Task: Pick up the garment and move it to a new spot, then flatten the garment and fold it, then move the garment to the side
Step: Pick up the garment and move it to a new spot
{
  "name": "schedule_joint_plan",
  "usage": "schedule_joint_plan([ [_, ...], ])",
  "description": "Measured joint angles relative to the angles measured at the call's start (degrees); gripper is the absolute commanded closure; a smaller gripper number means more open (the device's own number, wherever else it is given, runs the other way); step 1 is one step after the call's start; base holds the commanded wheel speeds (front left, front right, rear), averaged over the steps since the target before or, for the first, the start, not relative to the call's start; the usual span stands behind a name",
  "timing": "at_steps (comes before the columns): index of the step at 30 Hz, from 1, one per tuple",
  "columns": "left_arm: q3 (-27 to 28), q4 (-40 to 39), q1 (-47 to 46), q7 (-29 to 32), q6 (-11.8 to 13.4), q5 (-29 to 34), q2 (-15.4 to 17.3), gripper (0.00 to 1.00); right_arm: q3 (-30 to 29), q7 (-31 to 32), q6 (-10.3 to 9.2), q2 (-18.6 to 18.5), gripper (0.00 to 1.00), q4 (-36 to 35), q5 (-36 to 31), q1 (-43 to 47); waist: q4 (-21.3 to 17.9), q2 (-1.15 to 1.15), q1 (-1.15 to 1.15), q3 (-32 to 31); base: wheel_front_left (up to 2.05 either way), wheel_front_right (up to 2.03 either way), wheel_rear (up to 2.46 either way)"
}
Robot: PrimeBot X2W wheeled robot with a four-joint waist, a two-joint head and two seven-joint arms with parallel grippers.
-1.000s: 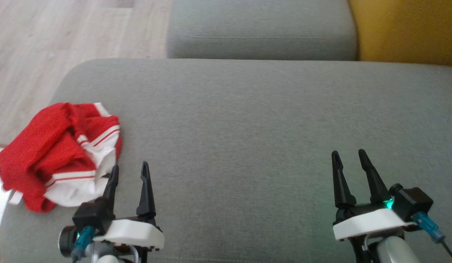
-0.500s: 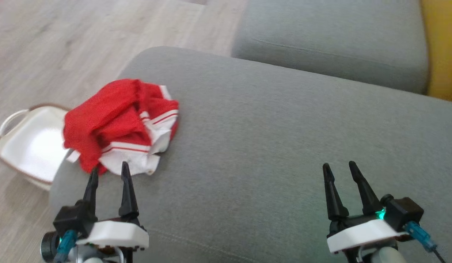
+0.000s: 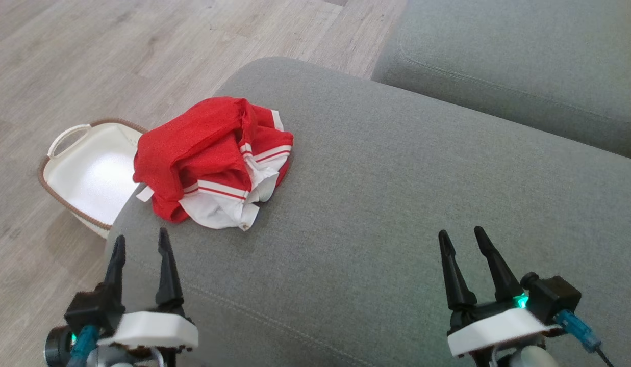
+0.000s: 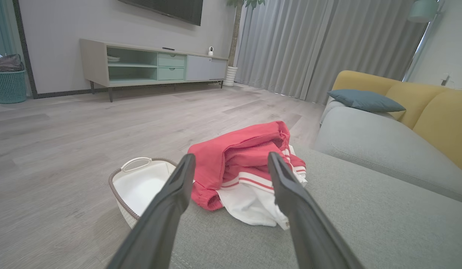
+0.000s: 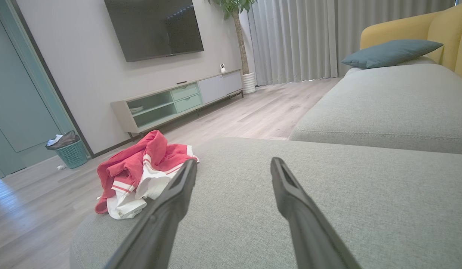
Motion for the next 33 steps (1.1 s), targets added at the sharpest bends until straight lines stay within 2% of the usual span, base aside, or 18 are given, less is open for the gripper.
schedule_joint_plan([
  [7,2.14,-0.31,-0.04,0.0,0.36,0.0,0.01,0.0,-1.53,0.0,0.0,0.0,0.0,-0.34,0.23,-0.09,-0.13,0.0,0.0,1.43,0.0,0.0,0.0],
  [12,4.85,1.35,-3.77,0.0,-1.78,0.03,0.8,0.0,-4.91,0.0,0.0,0.02,0.0,-1.56,-2.34,-0.94,-1.35,0.0,0.0,4.87,0.0,0.0,0.0],
  [18,5.08,9.72,-17.18,2.09,-5.21,0.9,6.28,0.0,-11.91,-0.01,0.0,-0.01,0.0,-4.66,-5.48,-5.65,-3.06,0.0,0.0,10.57,0.0,0.0,0.0],
  [24,2.02,21.05,-34.08,10.7,-11.78,1.79,11.7,0.0,-16.55,0.64,0.0,-0.04,0.0,-8.9,-8.86,-8.95,-4.74,0.0,0.0,16.65,0.0,0.0,0.0],
  [28,-1.26,29.27,-43.44,15.34,-14.55,1.68,12.78,0.0,-16.22,1.89,0.0,-0.15,0.0,-11.79,-12.29,-10.7,-6.07,0.0,0.0,20.18,0.0,0.0,0.0],
  [33,-3.66,39.78,-50.55,19.12,-15.18,-0.04,14.45,0.0,-13.4,2.63,0.0,-0.16,0.0,-13.08,-12.32,-11.05,-8.24,0.0,0.0,23.42,0.0,0.0,0.0],
])
